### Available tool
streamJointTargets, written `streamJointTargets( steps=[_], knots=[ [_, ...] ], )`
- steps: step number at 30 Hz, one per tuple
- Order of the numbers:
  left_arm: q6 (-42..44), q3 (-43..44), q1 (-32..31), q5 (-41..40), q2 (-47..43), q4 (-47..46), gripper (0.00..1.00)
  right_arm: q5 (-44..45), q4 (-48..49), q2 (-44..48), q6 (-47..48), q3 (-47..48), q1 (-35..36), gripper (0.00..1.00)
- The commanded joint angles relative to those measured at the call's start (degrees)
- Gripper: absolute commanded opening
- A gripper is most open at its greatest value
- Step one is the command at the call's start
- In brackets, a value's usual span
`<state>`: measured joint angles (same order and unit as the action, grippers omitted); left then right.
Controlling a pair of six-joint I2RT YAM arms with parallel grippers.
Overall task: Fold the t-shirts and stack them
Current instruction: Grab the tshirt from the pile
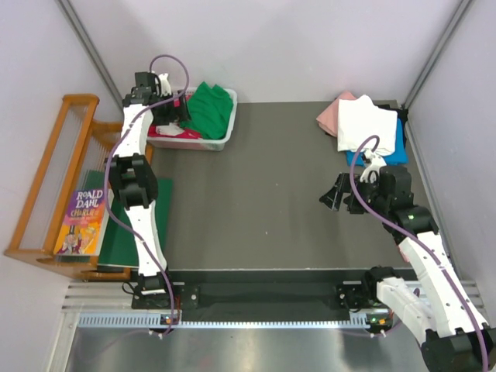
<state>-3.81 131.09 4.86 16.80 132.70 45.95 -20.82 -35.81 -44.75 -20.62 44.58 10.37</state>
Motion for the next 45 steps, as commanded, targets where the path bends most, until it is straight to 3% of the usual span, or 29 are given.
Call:
streamJointTargets(
  steps=[1, 13, 16, 19, 20, 23, 26, 27, 29, 30, 45],
  knots=[
    [0.6, 0.0, 0.2, 1.2, 0.1, -4.0, 0.99, -1.2, 2.4, 1.1, 0.1, 0.6, 0.3, 0.98],
    [2.0, 0.5, -0.3, -0.5, 4.0, -4.6, 0.98, -1.9, 2.0, 2.7, -0.8, 1.4, 0.4, 0.93],
    [2.5, 0.4, -0.3, -0.8, 5.4, -4.3, 0.92, -2.2, 2.0, 3.4, -1.2, 1.3, 0.3, 0.91],
    [2.7, 0.2, -0.3, -0.8, 5.6, -4.1, 0.69, -2.6, 1.8, 4.0, -1.3, 1.2, 0.4, 0.89],
    [2.8, 0.2, -0.4, -0.5, 5.2, -4.1, 0.54, -2.8, 2.0, 4.2, -1.4, 1.1, 0.4, 0.88],
    [2.5, 0.0, -0.5, 0.3, 3.5, -3.9, 0.41, -3.9, 2.7, 4.4, -1.7, 0.5, 0.3, 0.87],
    [1.9, -1.2, -0.5, 1.6, 0.8, -4.0, 0.51, -4.8, 3.3, 4.1, -2.0, 0.1, 0.3, 0.87],
    [1.8, -1.4, -0.6, 1.8, 0.2, -4.0, 0.63, -4.8, 3.3, 4.1, -2.0, 0.0, 0.3, 0.87],
    [1.9, -2.0, -0.7, 2.2, -1.3, -4.2, 0.77, -4.8, 3.2, 4.0, -1.9, 0.0, 0.4, 0.90],
    [2.1, -2.2, -0.9, 2.0, -1.7, -4.1, 0.98, -4.7, 3.1, 4.1, -1.7, -0.1, 0.4, 0.92],
    [3.4, 0.7, -2.2, -0.5, -1.2, -5.7, 0.99, -4.5, 3.4, 3.0, -0.7, -1.1, 0.3, 0.93]
  ],
)
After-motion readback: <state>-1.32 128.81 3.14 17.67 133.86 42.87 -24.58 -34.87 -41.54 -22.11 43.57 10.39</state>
